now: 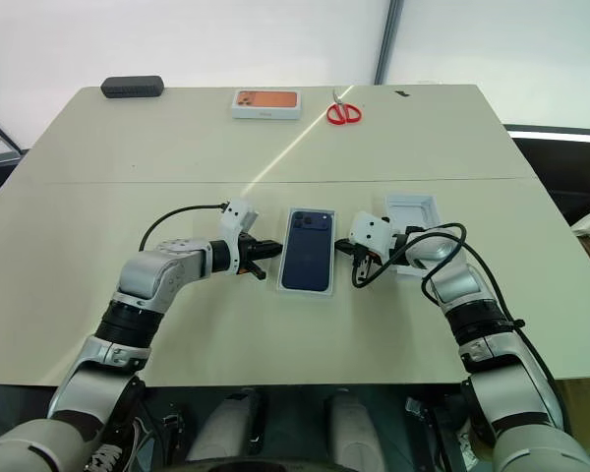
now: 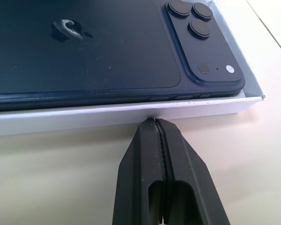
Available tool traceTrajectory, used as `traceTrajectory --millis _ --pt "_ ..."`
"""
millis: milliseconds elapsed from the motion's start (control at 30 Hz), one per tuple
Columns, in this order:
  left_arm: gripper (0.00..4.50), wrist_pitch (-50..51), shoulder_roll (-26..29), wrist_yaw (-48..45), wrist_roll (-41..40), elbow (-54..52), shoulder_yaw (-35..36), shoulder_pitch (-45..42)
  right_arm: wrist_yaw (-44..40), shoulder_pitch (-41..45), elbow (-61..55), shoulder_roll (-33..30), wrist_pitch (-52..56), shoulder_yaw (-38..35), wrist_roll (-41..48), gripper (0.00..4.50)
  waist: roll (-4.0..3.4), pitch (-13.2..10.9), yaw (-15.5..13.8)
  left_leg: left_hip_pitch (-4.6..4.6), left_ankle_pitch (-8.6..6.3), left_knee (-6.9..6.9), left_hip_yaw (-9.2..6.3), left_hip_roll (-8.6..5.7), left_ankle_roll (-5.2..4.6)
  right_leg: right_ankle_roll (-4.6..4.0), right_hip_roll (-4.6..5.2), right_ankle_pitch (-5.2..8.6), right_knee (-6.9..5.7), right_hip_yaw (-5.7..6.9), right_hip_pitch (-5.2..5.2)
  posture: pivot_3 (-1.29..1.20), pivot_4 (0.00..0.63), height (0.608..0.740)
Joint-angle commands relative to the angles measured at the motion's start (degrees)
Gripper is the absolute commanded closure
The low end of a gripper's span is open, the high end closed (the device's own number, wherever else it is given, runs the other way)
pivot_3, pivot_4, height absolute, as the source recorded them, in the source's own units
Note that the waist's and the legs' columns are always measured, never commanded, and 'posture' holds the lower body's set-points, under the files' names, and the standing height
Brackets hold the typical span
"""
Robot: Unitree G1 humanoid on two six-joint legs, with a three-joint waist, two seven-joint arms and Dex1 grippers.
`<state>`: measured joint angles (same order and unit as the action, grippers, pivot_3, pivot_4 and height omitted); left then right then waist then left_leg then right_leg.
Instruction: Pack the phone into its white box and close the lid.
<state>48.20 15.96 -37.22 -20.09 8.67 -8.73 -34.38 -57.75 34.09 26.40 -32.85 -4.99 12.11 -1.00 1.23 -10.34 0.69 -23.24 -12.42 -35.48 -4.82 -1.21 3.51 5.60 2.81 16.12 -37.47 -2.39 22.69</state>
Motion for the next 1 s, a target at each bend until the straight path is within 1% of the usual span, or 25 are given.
traceTrajectory --millis 33,633,800,1000 --pt "4.5 -0.85 -2.62 -1.32 0.17 -0.07 -2.56 -1.18 -0.51 0.9 -1.01 -0.03 -1.2 -0.79 0.58 4.49 0.0 0.0 -0.01 0.0 0.0 -0.01 0.0 0.0 0.0 0.0 0.0 0.0 0.0 0.0 -0.01 0.0 0.15 0.74" --pt "4.5 -3.66 -6.48 -3.38 3.74 4.73 -3.38 -5.31 -0.57 1.85 2.5 -1.01 -3.43 -1.91 -0.89 4.49 0.0 0.0 -0.03 -0.01 -0.02 -0.09 0.0 -0.02 -0.03 0.02 0.0 -0.01 0.0 0.01 -0.04 0.0 0.15 0.74" --pt "4.5 -5.13 -6.13 -4.16 4.77 7.07 -2.8 -6.66 -0.73 1.87 2.2 -1.14 -3.21 -2.08 -0.8 4.49 0.0 0.0 0.05 -0.01 -0.02 -0.12 0.0 -0.03 -0.04 0.02 -0.01 -0.01 0.0 0.01 -0.05 0.0 0.15 0.74" --pt "4.5 -5.44 -5.16 -5.03 5.32 6.78 -2.24 -6.28 -0.84 1.43 1.14 -1.44 -2.75 -2.49 -0.34 4.49 0.0 0.0 0.13 -0.01 -0.02 -0.12 0.0 -0.02 -0.04 0.03 -0.01 -0.01 -0.01 0.01 -0.05 0.0 0.15 0.74"
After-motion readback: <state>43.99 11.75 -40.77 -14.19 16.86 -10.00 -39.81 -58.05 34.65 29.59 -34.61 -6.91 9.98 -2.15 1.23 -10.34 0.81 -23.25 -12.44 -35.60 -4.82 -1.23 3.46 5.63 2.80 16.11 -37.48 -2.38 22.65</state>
